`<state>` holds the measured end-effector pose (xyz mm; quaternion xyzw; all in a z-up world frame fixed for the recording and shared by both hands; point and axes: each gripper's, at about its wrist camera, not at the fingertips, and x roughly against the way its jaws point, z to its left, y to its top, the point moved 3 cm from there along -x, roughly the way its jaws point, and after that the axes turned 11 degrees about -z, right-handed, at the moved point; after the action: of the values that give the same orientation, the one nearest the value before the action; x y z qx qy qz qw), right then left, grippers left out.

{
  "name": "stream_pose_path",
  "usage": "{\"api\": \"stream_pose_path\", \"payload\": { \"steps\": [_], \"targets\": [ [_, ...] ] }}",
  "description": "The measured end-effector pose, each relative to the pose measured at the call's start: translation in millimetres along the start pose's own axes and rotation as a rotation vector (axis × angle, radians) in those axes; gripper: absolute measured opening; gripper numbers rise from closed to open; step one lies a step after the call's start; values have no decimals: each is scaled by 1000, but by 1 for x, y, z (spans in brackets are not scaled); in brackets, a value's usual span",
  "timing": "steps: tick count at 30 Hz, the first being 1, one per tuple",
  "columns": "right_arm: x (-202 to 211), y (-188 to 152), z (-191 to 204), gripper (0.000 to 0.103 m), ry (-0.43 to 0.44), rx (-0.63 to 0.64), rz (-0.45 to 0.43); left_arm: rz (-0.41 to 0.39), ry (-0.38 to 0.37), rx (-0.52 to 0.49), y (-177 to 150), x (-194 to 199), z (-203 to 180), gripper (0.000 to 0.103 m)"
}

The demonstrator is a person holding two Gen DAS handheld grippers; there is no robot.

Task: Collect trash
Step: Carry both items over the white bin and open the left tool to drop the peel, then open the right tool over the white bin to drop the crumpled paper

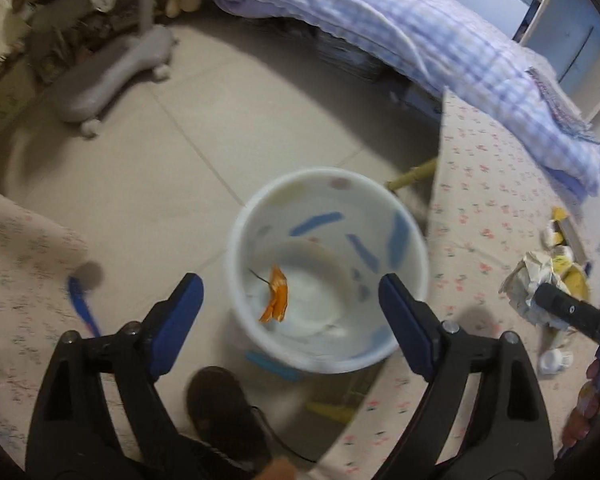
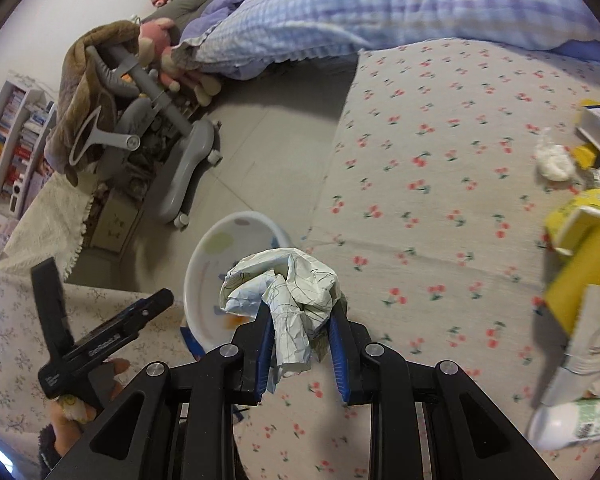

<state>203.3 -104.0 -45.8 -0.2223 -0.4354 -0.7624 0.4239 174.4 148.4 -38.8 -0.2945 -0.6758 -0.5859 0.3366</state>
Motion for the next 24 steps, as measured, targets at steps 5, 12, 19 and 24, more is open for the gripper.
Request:
{"api": "stream_pose_path", "payload": {
  "steps": [5, 12, 19, 24],
  "targets": [
    [-28, -2, 18, 27, 19, 16, 33, 37, 85, 25, -7, -1, 27, 93],
    [-63, -9, 45, 28, 44, 40, 80, 36, 139, 59, -11, 7, 55, 94],
    [-86, -22, 61, 31, 58, 102, 107, 36, 138, 97, -14, 14, 70, 94],
    [-84, -24, 72, 64, 64, 148, 82, 30, 139, 98, -13, 18, 72, 94]
  ]
}}
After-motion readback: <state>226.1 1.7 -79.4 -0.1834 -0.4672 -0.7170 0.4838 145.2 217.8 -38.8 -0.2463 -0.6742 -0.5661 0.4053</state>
